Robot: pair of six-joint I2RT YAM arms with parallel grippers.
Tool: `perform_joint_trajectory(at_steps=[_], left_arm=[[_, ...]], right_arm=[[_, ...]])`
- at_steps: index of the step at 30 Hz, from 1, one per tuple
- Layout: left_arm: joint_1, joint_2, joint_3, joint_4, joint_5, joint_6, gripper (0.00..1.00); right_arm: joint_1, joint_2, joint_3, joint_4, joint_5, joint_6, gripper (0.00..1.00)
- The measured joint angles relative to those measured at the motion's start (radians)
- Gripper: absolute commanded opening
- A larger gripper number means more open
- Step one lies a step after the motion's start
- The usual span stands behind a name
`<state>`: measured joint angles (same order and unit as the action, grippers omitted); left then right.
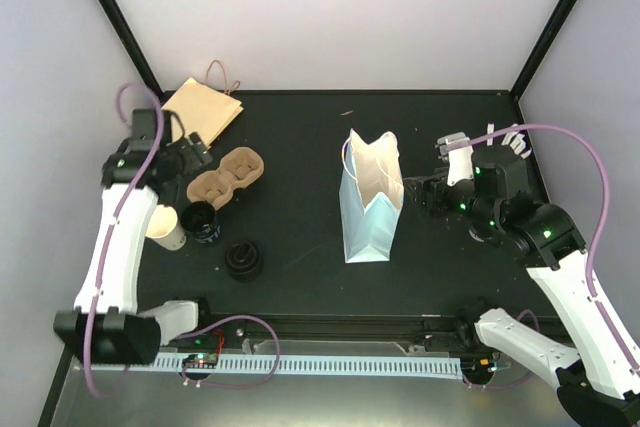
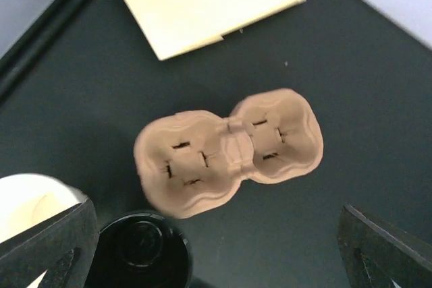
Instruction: Pack the takeout coffee
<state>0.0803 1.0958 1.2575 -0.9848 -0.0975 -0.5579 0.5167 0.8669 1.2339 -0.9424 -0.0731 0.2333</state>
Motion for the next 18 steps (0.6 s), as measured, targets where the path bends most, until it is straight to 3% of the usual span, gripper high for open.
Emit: perform_joint_trajectory(at_steps=[4, 14, 18], left_arm=[[-0.093, 0.199, 0.078, -0.018, -0.011, 0.028, 0.99], [-0.126, 0.46, 0.08, -0.007, 0.028, 0.054, 0.97], [-0.145, 0.567, 0.085, 0.002, 0.035, 0.058, 0.91]], right_arm=[[0.0, 0.002, 0.0, 0.0, 0.0, 0.0, 0.8], [0.0, 0.002, 0.0, 0.0, 0.007, 0.0, 0.8], [0.0, 0.002, 0.005, 0.0, 0.007, 0.0, 0.8]])
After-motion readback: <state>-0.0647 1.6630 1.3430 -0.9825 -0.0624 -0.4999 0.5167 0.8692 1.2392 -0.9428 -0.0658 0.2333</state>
